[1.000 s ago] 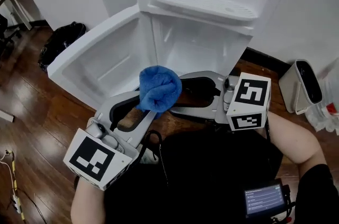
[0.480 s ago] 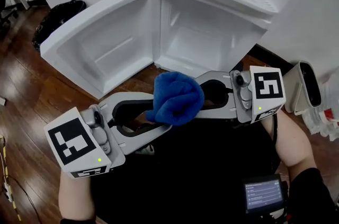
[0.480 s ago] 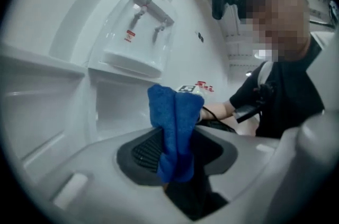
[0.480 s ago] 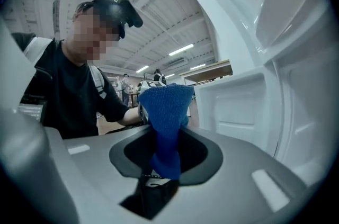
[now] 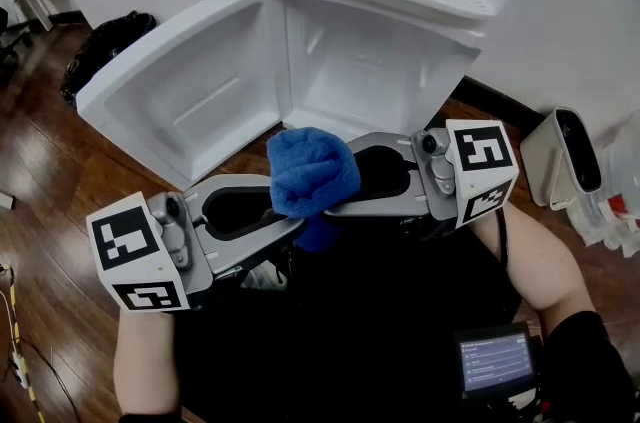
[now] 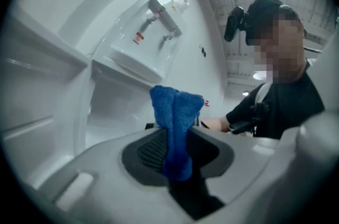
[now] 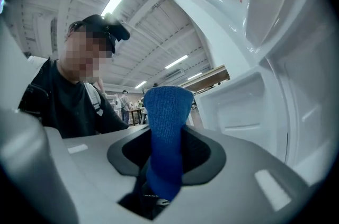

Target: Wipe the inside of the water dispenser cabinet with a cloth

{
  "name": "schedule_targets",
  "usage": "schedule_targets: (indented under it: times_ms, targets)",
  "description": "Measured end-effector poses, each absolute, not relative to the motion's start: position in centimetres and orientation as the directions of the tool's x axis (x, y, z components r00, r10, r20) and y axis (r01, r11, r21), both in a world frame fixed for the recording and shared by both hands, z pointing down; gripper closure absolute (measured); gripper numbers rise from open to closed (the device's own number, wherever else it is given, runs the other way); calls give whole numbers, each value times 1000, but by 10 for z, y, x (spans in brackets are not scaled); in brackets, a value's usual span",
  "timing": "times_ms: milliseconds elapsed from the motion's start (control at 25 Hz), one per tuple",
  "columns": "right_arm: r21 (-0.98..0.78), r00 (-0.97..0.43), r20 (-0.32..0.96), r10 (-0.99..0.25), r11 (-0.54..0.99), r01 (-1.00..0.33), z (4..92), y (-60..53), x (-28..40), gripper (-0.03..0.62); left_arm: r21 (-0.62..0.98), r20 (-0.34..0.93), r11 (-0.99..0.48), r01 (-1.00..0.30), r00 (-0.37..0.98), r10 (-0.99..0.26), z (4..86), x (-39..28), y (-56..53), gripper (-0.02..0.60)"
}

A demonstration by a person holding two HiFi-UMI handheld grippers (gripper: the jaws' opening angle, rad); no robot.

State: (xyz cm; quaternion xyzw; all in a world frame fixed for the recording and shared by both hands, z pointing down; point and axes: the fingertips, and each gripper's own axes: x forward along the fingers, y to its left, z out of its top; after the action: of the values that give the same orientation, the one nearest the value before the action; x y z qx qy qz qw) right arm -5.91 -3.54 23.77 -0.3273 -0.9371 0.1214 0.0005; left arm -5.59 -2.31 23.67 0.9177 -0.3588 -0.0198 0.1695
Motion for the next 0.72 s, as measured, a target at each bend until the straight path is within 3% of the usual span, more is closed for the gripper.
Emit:
schedule_targets:
  times_ms: [160,280,400,480,600,720]
  targets:
    - [-272,-809,-88,581,767,581,239,-42,-62,487,371,89,-639,-674,710,-698,242,-63,-29,469]
    - [-302,-876,-91,473,825,477,244,-60,-73,490,382,130,-521,-763,603,-787,248,-90,-38,412]
    - [-276,-982,-32,188,942,190,256,-120,-87,490,312,145,-363,-878,422,-895,242,-131,-47,391]
    - [-194,-997,51,-50,979,-59,272,-176,-97,490,301,112,-333,-894,380,-918,232,-138,-49,391]
    - [-62,-956,94,-277,957,-283,294,-247,-116,490,292,95,-411,-864,453,-886,224,-116,-42,393]
    - [0,-892,38,-451,893,-451,302,-310,-126,491,214,117,-504,-837,534,-837,223,-88,-35,394]
